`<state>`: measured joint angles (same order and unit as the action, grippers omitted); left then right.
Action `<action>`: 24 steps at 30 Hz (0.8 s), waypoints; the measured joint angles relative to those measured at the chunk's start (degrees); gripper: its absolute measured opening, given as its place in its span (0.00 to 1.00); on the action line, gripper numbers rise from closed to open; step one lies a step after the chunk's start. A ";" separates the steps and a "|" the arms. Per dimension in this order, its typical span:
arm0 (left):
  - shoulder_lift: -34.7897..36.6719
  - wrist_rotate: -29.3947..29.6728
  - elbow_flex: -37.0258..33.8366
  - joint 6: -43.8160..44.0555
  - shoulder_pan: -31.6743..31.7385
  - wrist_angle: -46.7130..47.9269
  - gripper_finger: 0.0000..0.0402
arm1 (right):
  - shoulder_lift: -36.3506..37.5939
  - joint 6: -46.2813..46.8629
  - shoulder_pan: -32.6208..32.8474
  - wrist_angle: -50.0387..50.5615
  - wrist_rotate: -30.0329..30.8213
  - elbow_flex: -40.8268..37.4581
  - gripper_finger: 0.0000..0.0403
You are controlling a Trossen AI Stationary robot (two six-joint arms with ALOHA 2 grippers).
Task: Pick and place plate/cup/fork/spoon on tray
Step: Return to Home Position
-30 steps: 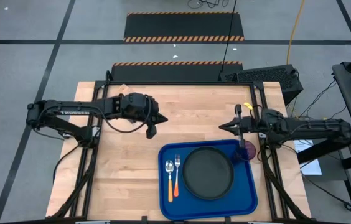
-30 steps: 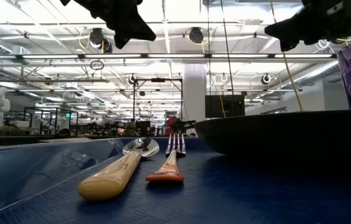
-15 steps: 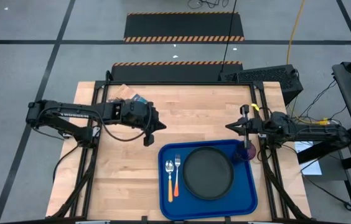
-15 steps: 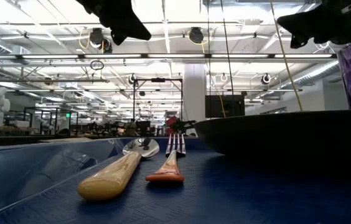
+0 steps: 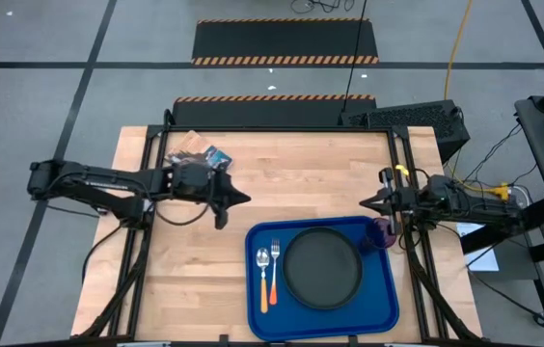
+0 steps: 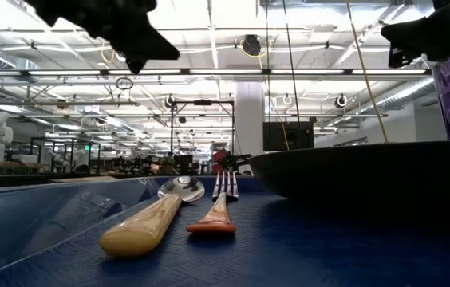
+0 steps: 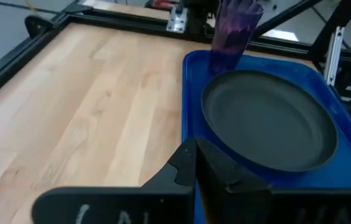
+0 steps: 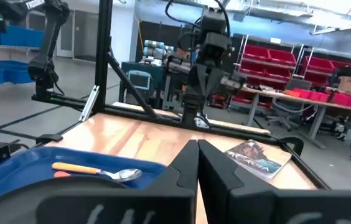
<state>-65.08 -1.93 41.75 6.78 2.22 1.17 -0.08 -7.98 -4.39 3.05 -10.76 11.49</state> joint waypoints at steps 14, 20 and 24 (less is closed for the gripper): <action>17.91 0.50 -14.95 2.41 3.96 -1.60 0.01 | -0.04 3.83 0.01 -8.30 -4.44 -6.72 0.00; 19.99 0.50 -15.75 2.09 4.26 -1.43 0.00 | -0.07 5.06 0.00 -14.54 -1.29 -10.32 0.00; 20.24 1.27 -15.77 0.50 4.41 -1.05 0.00 | -0.09 4.55 0.00 -13.39 0.70 -10.37 0.00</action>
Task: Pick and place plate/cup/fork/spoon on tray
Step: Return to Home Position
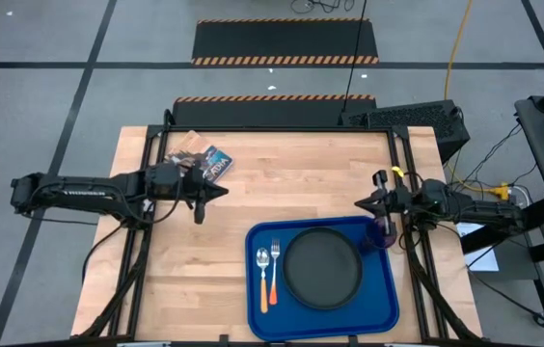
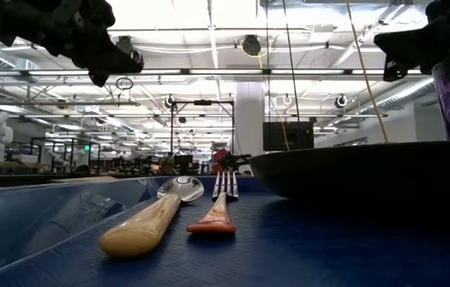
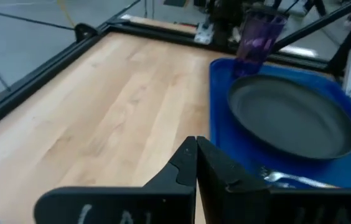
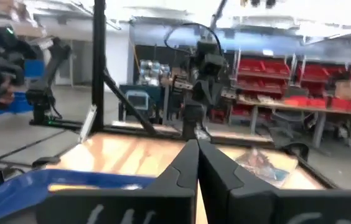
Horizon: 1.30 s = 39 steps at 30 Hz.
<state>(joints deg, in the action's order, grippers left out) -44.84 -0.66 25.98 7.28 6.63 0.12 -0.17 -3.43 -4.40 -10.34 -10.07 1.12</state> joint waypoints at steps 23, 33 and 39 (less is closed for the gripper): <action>1.54 -5.36 -10.56 -2.24 7.61 -14.54 0.00 | -0.10 4.46 -0.01 8.09 2.45 -0.17 0.00; 9.09 -5.47 -19.22 -2.73 7.54 -19.42 0.00 | -0.10 4.32 -0.01 8.09 2.51 -0.23 0.00; 12.80 -4.81 -22.99 -3.23 7.43 -23.23 0.00 | -0.10 4.32 -0.01 8.08 2.51 -0.23 0.00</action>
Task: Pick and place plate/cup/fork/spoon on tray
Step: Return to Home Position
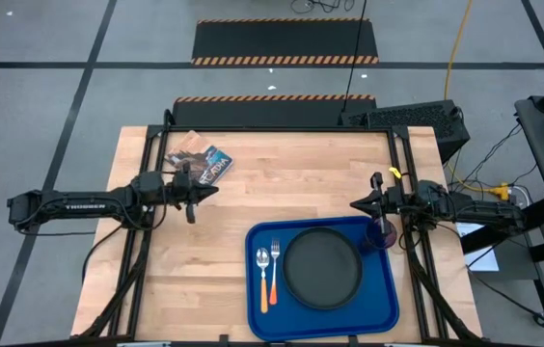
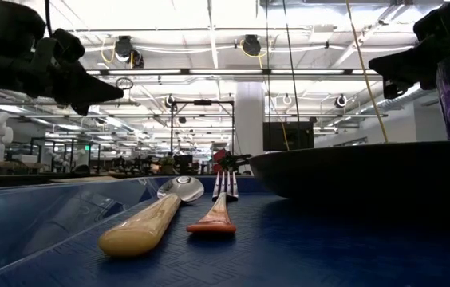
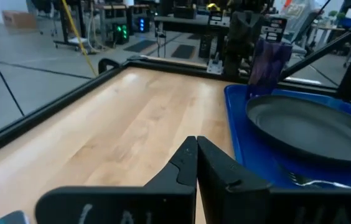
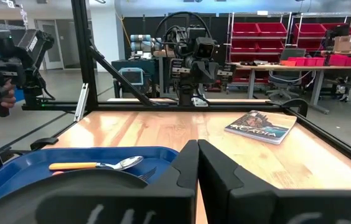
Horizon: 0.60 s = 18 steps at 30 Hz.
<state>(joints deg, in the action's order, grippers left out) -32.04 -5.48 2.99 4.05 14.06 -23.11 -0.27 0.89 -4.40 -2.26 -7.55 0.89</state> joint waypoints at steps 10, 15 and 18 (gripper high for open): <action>4.28 5.38 -2.45 -1.42 -4.27 0.72 0.00 | 0.00 -0.02 0.00 -0.01 0.02 0.00 0.00; 6.18 5.82 -2.45 -2.09 -7.50 0.82 0.00 | 0.00 -0.02 0.00 -0.02 0.02 -0.02 0.00; 7.96 6.00 -2.45 -2.73 -8.46 0.85 0.00 | 0.00 -0.02 0.00 -0.03 0.02 -0.02 0.00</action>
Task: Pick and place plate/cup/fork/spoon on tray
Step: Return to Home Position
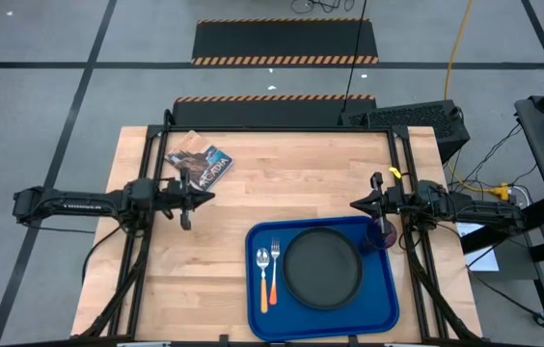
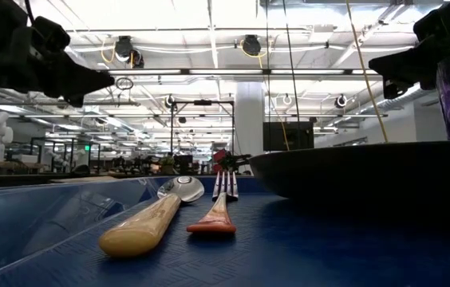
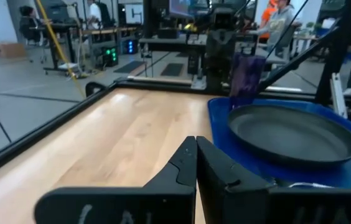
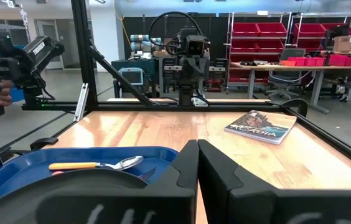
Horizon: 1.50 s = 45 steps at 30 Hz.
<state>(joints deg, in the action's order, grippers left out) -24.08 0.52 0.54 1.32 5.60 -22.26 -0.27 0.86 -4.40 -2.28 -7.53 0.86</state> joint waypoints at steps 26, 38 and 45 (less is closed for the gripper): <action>17.39 5.62 0.04 -0.33 -4.75 15.77 0.00 | -0.02 0.00 0.01 -0.02 0.00 0.00 0.00; 23.81 4.90 0.20 -2.31 -5.00 20.86 0.00 | -0.02 0.00 0.01 -0.02 0.01 0.00 0.00; 23.80 1.99 0.20 -1.93 -5.00 21.45 0.00 | -0.02 0.00 0.00 -0.02 0.02 0.00 0.00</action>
<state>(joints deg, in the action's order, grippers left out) -0.27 2.51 0.73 -0.61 0.60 -0.81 -0.30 0.86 -4.40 -2.31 -7.51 0.86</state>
